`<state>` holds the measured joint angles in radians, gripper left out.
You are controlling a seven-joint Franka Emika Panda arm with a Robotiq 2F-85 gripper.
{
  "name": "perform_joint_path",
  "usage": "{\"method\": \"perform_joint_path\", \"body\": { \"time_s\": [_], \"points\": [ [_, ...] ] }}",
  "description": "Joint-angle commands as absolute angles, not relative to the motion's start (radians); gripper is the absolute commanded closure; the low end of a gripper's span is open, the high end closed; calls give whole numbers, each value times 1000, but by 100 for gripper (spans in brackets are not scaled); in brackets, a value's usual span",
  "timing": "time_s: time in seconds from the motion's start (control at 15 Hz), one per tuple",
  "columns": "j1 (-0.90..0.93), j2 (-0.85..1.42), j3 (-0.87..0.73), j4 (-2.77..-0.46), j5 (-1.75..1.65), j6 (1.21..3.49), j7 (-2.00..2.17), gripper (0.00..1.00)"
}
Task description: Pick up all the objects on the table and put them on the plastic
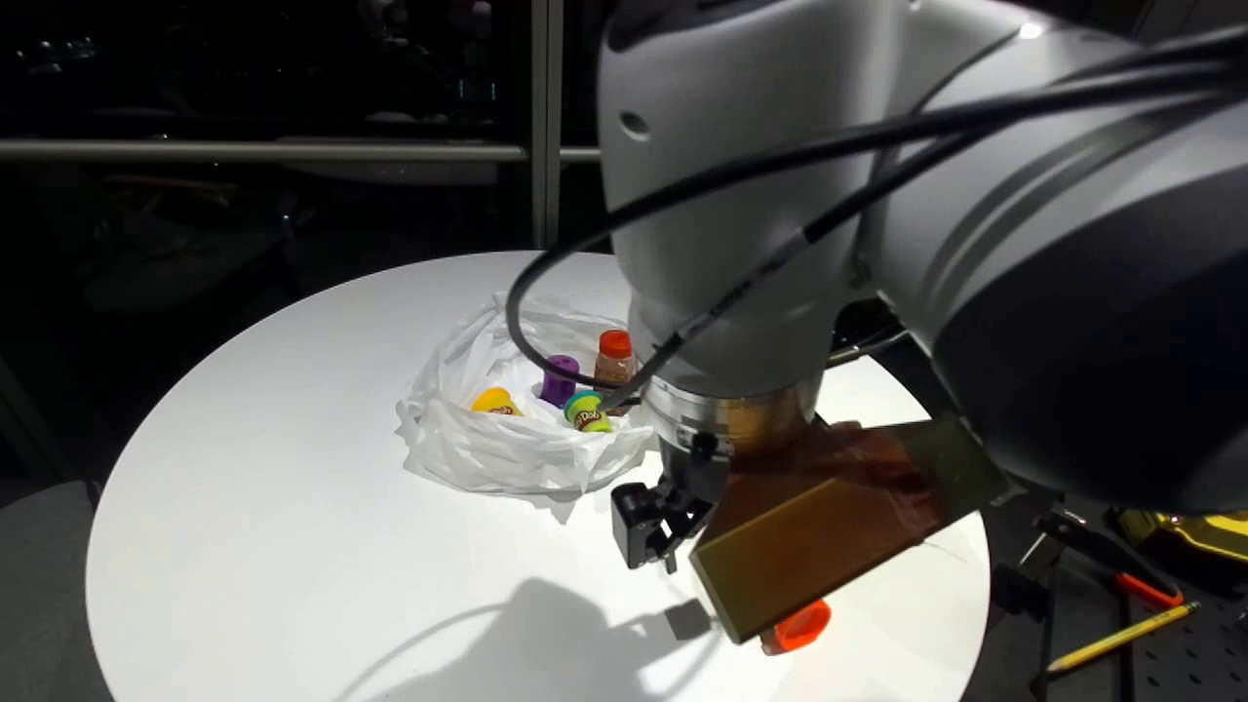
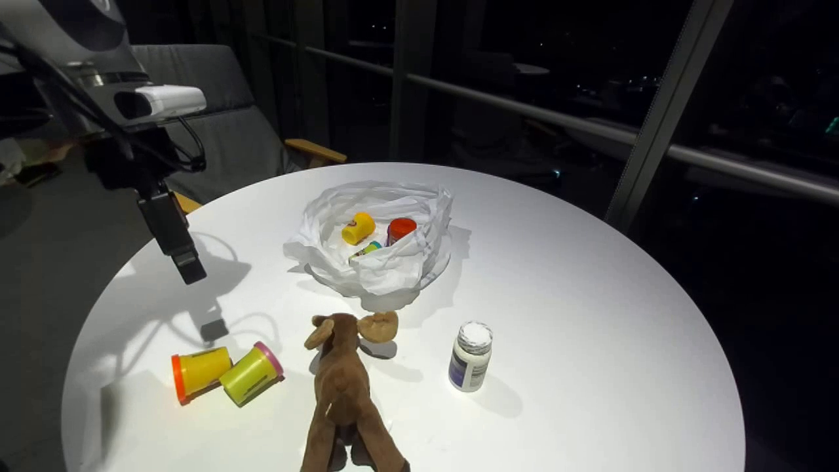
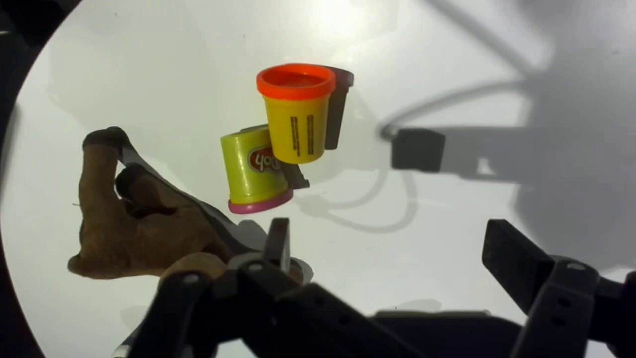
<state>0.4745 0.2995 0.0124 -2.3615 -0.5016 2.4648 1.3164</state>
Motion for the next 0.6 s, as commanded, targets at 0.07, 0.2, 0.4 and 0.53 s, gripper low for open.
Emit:
{"method": "perform_joint_path", "body": {
  "time_s": [0.07,0.2,0.4,0.53],
  "points": [
    [370,334,22,-2476,-507,2688,1230,0],
    [351,376,9,-2490,-496,2750,1186,0],
    [325,440,20,-2484,-438,2821,1071,0],
    [323,468,28,-2480,-385,2845,993,0]
  ]
}}
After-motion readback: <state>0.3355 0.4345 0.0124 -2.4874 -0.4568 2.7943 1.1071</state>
